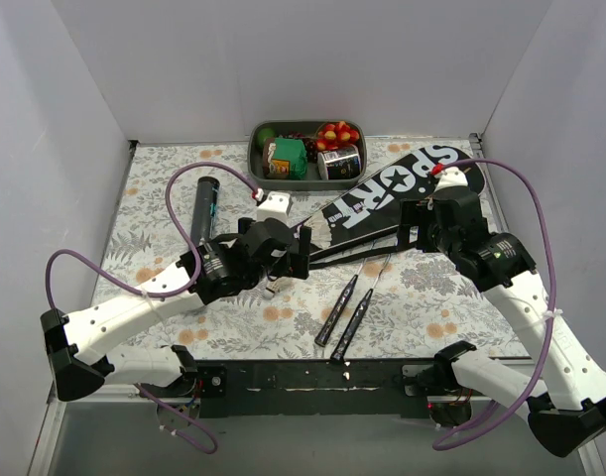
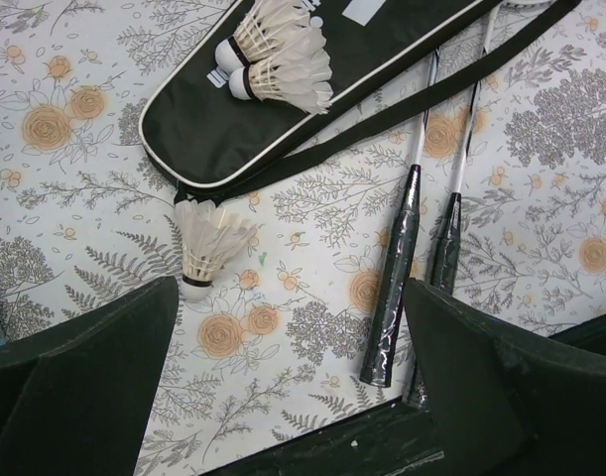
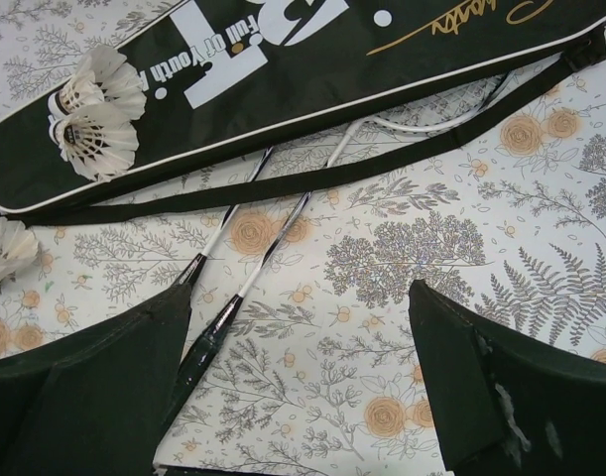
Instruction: Pack up the badminton gear
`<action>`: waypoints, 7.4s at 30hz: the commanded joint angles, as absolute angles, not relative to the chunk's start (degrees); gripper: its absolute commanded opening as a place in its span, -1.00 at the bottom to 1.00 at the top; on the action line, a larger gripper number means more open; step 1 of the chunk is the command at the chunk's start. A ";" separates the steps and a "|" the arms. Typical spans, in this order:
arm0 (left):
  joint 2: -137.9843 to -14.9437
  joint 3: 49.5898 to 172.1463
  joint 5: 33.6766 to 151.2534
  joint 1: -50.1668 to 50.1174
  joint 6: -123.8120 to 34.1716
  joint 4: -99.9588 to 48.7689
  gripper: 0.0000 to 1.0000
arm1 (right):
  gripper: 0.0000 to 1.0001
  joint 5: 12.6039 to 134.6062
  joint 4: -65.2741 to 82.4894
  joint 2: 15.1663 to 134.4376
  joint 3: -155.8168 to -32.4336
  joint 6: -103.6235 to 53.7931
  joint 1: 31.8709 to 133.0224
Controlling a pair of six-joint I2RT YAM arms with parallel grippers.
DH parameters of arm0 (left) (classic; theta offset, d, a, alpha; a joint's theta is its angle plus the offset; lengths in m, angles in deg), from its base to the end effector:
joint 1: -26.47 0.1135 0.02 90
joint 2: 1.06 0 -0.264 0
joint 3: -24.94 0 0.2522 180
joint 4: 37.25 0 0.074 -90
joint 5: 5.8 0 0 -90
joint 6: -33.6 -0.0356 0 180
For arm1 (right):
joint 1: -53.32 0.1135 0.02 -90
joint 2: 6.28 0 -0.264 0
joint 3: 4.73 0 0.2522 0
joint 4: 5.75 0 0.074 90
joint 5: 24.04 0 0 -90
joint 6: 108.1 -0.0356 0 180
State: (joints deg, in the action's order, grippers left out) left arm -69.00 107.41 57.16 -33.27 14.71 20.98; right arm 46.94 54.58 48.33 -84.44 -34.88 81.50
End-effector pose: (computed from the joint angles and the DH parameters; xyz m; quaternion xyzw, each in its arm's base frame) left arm 0.1356 -0.2004 0.3484 -0.1800 0.8805 -0.2582 0.3545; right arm 0.1672 0.0764 0.3736 -0.0114 0.8790 0.0379 0.4753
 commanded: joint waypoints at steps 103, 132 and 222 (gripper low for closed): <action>-98.72 116.40 103.62 19.89 -19.92 0.06 -0.68 | 0.92 75.63 54.84 33.36 -71.31 -30.41 81.62; -51.85 90.63 132.81 -2.79 -24.23 3.57 -0.57 | 0.87 96.63 54.07 39.60 -83.79 -29.17 81.62; -56.43 88.27 115.58 -25.29 -29.33 2.09 -0.63 | -0.97 113.07 35.52 44.96 -83.97 -39.81 96.91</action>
